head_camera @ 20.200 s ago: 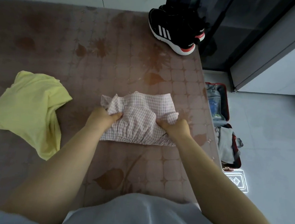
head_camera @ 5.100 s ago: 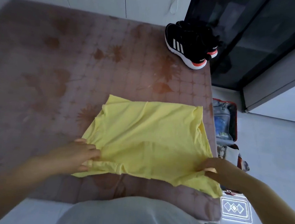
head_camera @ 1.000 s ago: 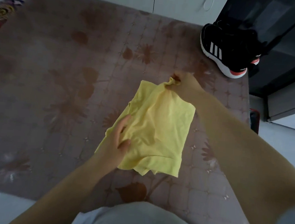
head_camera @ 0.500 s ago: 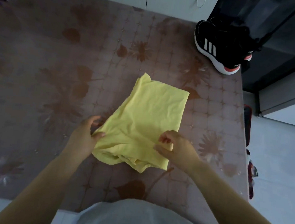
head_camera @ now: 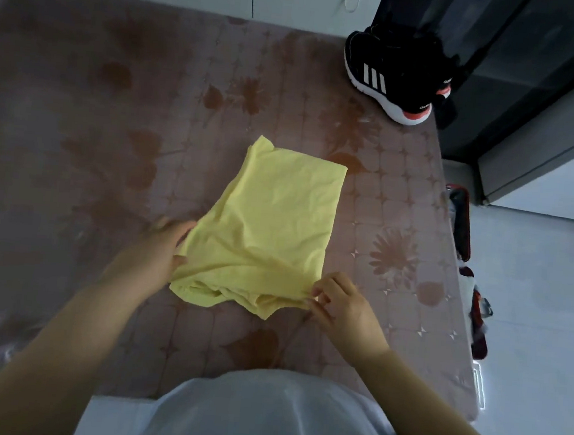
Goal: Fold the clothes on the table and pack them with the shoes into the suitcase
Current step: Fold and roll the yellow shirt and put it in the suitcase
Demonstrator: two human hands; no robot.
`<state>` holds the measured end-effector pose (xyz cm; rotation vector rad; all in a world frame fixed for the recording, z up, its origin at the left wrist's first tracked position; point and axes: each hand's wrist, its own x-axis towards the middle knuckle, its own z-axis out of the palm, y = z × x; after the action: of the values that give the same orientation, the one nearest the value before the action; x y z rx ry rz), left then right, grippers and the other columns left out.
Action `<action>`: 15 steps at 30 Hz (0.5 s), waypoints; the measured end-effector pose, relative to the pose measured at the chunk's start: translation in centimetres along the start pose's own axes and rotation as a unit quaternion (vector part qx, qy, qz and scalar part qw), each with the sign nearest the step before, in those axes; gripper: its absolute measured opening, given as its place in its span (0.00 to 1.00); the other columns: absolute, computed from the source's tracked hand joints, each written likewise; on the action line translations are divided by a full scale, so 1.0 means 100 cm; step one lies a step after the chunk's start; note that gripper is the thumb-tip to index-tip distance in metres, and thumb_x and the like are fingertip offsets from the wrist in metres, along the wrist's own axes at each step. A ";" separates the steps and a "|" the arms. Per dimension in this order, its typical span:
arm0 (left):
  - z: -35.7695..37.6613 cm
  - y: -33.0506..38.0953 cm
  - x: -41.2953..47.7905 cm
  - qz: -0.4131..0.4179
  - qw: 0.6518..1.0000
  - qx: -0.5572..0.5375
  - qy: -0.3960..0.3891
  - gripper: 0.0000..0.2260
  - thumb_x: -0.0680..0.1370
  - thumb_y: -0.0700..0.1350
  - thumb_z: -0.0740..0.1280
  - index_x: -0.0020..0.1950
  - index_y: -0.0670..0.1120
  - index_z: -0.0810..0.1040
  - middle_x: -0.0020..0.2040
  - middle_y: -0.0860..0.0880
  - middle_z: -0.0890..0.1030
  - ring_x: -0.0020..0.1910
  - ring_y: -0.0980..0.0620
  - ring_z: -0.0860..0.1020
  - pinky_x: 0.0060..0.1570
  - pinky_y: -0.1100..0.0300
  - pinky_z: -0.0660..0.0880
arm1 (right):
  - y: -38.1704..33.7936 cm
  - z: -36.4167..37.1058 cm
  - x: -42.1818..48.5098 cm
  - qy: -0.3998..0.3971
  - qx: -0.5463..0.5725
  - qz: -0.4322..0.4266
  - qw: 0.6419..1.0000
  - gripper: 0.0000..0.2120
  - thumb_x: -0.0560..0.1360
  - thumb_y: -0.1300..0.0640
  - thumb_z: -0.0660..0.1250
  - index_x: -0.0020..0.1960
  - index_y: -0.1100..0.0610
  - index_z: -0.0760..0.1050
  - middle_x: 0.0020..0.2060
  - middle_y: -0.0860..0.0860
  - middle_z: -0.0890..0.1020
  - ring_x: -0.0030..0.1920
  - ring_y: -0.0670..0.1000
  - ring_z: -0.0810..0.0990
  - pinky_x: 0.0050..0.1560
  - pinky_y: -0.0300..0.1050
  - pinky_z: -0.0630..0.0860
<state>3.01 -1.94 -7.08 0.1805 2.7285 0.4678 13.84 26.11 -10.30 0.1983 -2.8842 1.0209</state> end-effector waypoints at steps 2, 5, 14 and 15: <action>0.006 0.015 0.005 0.082 0.995 0.049 0.001 0.25 0.76 0.41 0.65 0.72 0.52 0.64 0.70 0.52 0.65 0.68 0.47 0.63 0.66 0.52 0.64 | 0.000 0.003 -0.006 -0.006 0.016 0.036 0.999 0.07 0.74 0.53 0.63 0.51 0.53 0.73 0.47 0.47 0.75 0.37 0.45 0.74 0.37 0.38 0.74; 0.014 0.044 0.019 0.215 0.974 0.068 -0.003 0.22 0.78 0.43 0.62 0.71 0.53 0.65 0.71 0.54 0.65 0.71 0.50 0.61 0.68 0.55 0.56 | 0.000 0.005 -0.004 -0.019 0.023 0.089 0.996 0.10 0.75 0.58 0.66 0.55 0.58 0.76 0.50 0.49 0.77 0.42 0.46 0.74 0.41 0.39 0.73; 0.030 0.062 0.065 0.239 0.932 0.221 -0.157 0.25 0.80 0.58 0.51 0.76 0.58 0.47 0.77 0.56 0.46 0.76 0.48 0.44 0.74 0.52 0.44 | 0.006 0.014 0.000 -0.027 0.046 0.165 0.985 0.05 0.71 0.59 0.71 0.45 0.59 0.79 0.43 0.50 0.76 0.39 0.48 0.73 0.39 0.36 0.68; 0.029 0.061 0.066 0.237 0.930 0.226 -0.166 0.25 0.80 0.58 0.50 0.75 0.59 0.46 0.77 0.56 0.45 0.76 0.48 0.44 0.74 0.52 0.44 | 0.007 0.014 0.000 -0.027 0.047 0.162 0.985 0.04 0.71 0.60 0.71 0.42 0.60 0.78 0.42 0.51 0.76 0.39 0.48 0.73 0.38 0.36 0.68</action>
<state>-1.63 5.89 -9.75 0.9601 2.3937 -0.0845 13.67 25.74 -11.83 -0.2537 -2.9831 1.2164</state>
